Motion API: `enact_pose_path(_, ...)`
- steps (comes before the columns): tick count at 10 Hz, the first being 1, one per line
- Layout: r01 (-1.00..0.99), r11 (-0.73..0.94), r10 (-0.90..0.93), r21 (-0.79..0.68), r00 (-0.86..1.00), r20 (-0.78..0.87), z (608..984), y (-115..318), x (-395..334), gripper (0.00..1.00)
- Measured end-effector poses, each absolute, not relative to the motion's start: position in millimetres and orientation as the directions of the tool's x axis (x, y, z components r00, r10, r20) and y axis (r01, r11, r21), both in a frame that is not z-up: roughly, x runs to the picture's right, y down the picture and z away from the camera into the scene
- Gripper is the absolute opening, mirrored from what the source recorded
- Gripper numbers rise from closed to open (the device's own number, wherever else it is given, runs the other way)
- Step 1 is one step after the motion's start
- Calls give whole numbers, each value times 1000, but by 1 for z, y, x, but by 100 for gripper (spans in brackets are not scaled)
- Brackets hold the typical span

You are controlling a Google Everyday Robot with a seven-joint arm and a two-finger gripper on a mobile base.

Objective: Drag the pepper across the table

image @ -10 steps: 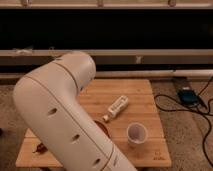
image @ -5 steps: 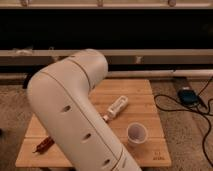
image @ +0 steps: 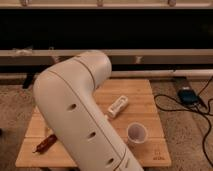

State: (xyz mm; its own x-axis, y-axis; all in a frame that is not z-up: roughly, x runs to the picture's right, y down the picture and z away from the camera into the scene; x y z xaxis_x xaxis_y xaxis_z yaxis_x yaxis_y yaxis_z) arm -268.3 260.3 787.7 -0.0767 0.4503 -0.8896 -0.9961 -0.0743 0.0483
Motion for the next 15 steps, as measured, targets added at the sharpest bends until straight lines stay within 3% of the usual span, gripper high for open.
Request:
enact_pose_path(4,-995,-98,433,28,-68,-899,781,267,-277,71)
enact_pose_path(11,-998,-58,491,-24,-7,-871,776,266,-294,3)
enact_pose_path(15,-997,-71,545,-15,-26,-838,782,243,-287,0)
